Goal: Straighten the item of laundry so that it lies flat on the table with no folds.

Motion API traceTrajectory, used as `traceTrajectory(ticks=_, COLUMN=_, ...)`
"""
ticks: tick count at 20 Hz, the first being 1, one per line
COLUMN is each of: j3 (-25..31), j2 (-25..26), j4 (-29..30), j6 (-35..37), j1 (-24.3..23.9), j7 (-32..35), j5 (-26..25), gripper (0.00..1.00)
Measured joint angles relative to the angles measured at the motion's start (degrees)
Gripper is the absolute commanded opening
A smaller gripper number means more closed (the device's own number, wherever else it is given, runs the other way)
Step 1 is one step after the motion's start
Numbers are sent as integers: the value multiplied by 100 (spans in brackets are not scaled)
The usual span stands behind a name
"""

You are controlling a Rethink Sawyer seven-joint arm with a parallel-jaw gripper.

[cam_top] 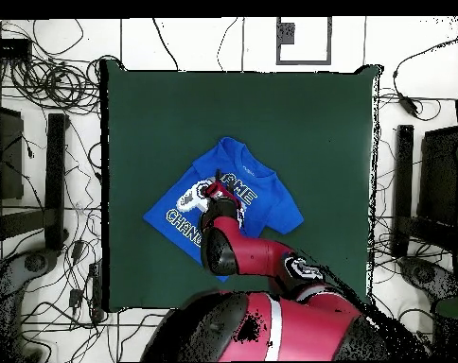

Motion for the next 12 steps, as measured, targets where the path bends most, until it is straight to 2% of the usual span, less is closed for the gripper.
traceTrajectory(ticks=12, j3=2, j2=-43, j4=-1, j6=0, j1=-4, j7=0, j5=7, gripper=100)
